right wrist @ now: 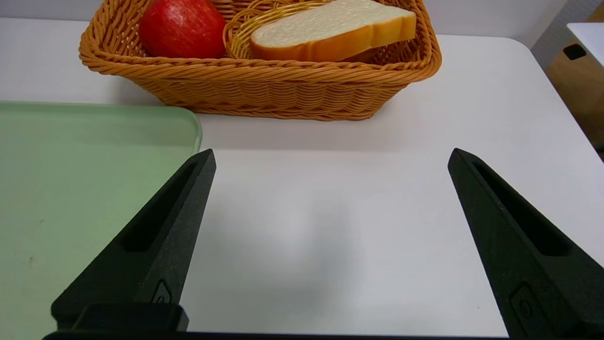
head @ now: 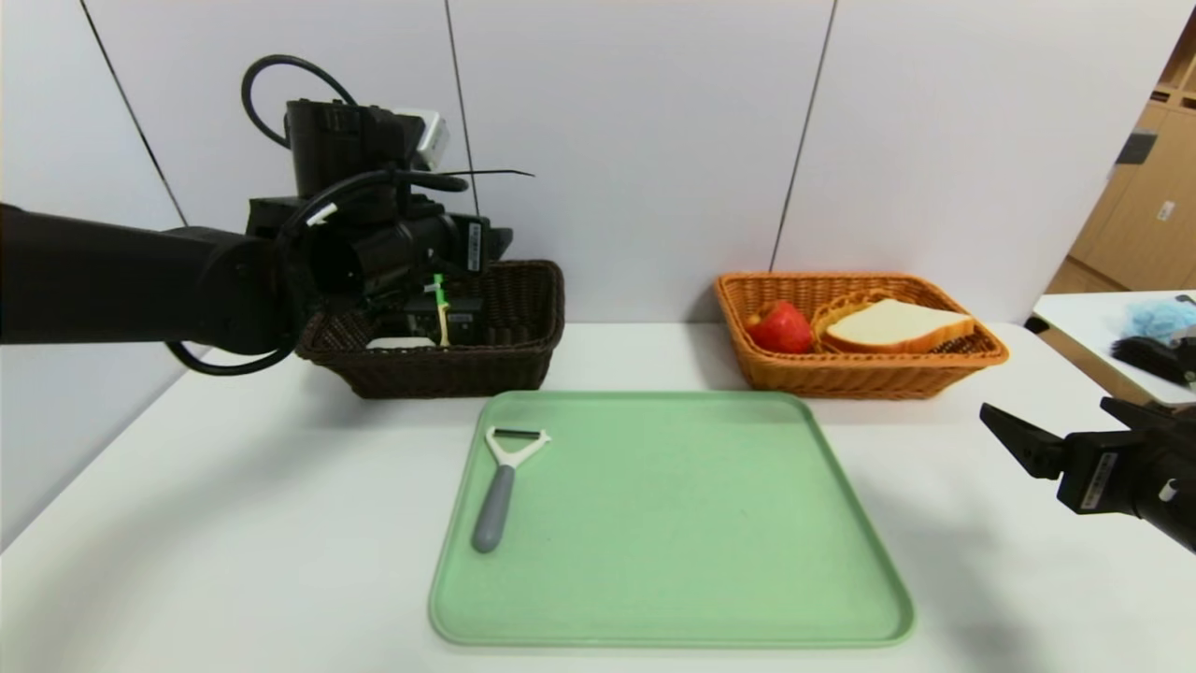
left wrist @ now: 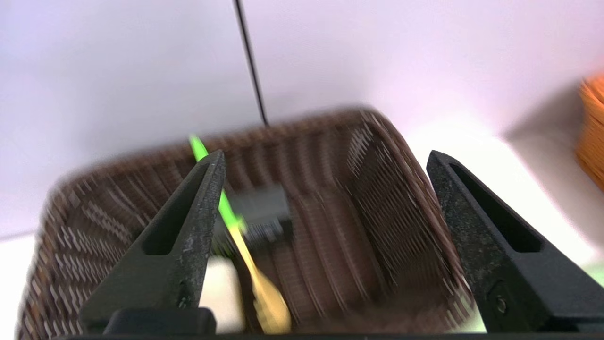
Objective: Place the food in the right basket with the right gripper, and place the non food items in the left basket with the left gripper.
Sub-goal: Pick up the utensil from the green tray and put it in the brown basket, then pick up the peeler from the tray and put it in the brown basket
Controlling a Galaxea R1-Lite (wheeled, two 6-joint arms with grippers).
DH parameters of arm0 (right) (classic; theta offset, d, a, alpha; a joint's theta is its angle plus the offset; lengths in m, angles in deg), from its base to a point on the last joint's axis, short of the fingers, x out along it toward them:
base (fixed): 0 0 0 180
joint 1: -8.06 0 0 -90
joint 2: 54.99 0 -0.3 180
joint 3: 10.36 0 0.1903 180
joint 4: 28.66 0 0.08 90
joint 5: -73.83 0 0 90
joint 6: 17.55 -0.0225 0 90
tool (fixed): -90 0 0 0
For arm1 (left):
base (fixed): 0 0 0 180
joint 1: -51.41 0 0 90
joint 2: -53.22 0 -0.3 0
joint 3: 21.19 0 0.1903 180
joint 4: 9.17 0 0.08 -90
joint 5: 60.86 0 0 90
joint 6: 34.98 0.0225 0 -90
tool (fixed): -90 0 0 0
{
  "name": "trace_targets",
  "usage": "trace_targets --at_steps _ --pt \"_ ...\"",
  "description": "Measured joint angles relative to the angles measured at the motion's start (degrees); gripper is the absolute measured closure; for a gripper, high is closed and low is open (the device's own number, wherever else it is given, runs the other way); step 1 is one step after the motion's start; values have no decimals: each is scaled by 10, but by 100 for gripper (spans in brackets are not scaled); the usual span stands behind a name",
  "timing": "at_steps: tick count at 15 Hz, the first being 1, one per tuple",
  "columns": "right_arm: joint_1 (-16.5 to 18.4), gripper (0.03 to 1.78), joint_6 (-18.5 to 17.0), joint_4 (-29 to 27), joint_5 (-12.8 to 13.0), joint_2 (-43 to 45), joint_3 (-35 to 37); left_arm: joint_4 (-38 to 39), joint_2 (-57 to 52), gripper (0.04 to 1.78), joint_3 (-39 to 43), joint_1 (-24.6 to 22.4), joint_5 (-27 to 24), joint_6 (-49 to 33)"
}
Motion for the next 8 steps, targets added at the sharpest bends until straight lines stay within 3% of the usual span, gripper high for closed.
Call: trace_targets --at_steps 5,8 --pt "-3 11 1 0 0 2 6 -22 -102 22 216 93 1 -27" --pt "-7 11 4 1 0 4 17 -109 -127 19 256 116 -2 -6"
